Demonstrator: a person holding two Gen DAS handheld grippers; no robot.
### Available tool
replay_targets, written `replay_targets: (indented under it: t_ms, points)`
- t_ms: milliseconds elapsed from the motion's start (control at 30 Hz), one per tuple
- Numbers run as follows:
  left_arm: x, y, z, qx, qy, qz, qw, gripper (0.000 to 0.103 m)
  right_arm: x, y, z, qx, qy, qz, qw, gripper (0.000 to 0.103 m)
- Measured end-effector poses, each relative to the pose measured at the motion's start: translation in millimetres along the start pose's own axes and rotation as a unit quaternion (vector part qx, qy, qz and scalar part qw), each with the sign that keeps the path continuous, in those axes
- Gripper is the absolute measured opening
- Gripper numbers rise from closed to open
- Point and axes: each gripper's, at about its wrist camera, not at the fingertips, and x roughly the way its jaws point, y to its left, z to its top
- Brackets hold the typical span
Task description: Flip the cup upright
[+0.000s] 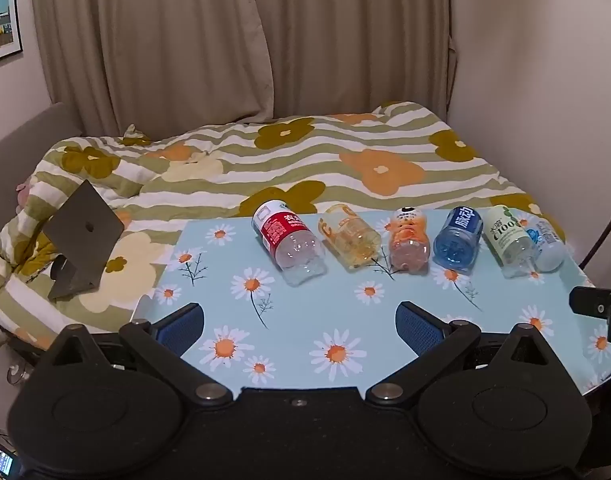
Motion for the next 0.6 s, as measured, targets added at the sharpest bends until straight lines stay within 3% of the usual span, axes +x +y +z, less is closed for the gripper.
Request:
replay_targets:
  t_ms: [600]
  points:
    - [-2.4, -6.1, 1.2, 0.008, -0.009, -0.001, 0.9999, 0.103, 0.7, 0.8, -2.7, 0.006, 0.007, -0.003, 1.000, 0.103]
